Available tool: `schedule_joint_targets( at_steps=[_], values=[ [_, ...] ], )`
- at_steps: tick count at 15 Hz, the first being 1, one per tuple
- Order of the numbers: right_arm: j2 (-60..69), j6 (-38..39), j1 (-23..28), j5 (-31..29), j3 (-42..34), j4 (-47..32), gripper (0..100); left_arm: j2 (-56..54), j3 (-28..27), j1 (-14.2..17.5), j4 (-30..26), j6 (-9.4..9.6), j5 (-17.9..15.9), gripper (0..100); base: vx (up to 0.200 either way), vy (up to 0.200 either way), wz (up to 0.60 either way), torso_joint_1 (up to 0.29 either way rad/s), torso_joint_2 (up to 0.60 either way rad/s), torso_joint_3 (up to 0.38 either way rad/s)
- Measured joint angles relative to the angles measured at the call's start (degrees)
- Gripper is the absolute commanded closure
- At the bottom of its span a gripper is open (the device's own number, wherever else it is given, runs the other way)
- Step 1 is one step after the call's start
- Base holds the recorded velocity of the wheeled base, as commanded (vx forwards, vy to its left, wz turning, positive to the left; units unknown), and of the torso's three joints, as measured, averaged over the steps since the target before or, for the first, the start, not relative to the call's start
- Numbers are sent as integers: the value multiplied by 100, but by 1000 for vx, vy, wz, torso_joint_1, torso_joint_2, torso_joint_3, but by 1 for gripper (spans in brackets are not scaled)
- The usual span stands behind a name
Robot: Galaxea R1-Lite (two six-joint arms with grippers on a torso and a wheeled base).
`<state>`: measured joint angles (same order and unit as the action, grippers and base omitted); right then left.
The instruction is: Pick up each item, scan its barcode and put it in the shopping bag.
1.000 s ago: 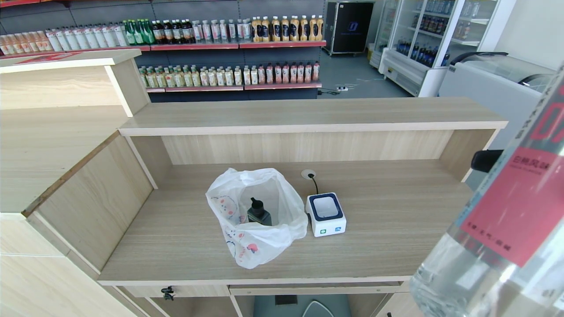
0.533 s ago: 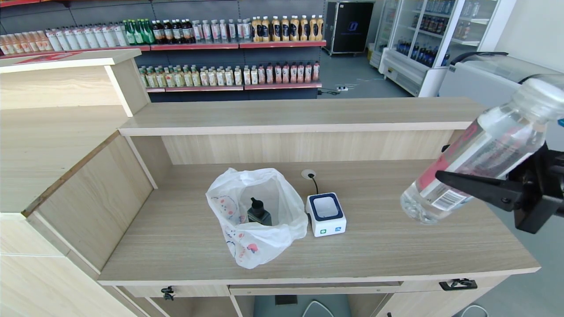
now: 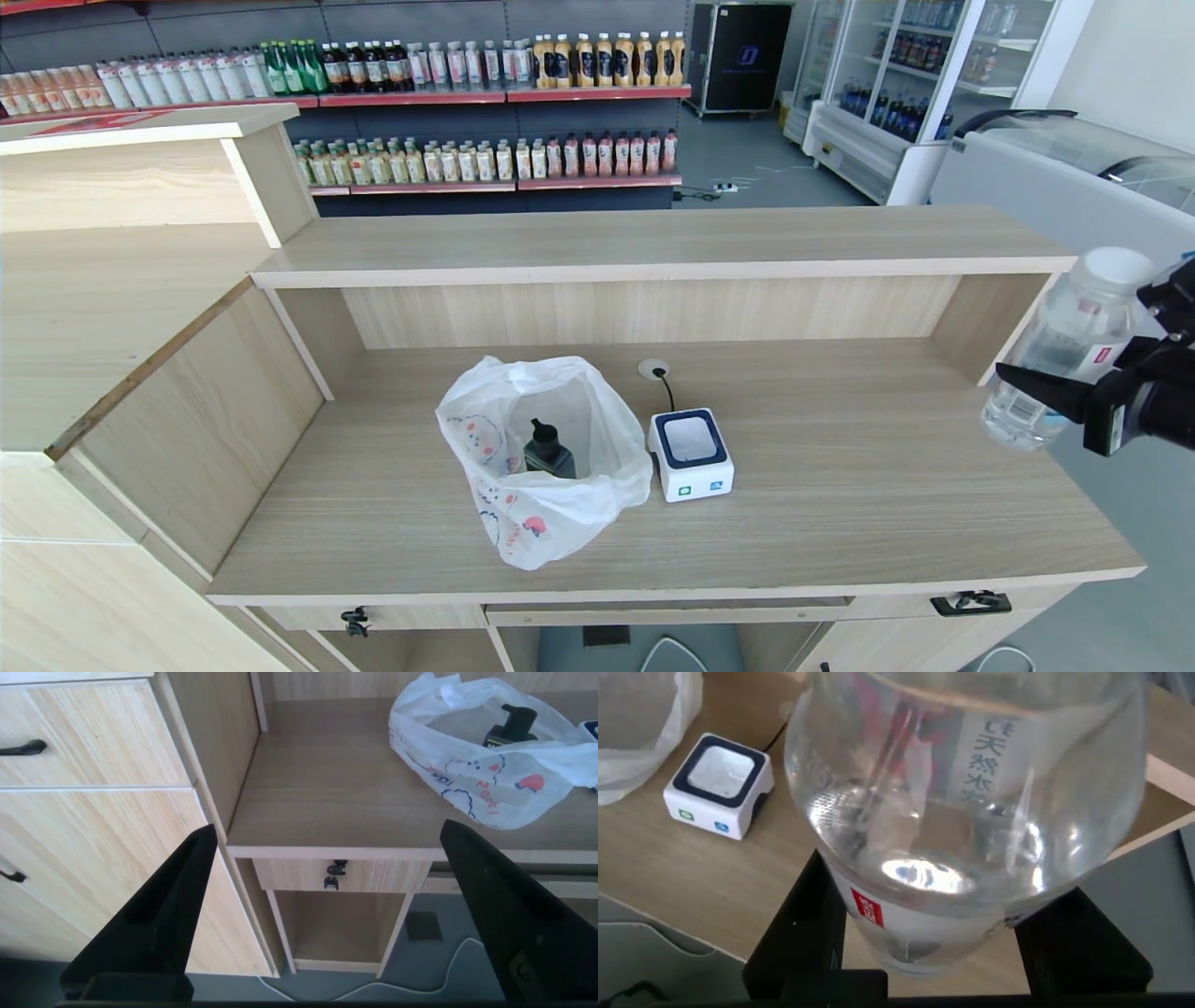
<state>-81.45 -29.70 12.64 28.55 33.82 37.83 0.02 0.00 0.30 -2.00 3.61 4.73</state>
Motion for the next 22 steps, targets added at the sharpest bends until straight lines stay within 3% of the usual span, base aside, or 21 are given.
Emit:
schedule_joint_targets(
  at_steps=[5,10,22],
  values=[
    [-243,-66,-77,-850,17,306,100,0,0,5,0,0,-2,0,0,0,600,2,0,2],
    [-507,-508,-294,-934,-78,724,100,0,0,2,0,-2,0,0,0,0,600,2,1,1],
    [-2200,-2105,-325,-868,121,2227,100,0,0,5,-2,-2,0,0,0,0,0,0,0,0]
  ],
)
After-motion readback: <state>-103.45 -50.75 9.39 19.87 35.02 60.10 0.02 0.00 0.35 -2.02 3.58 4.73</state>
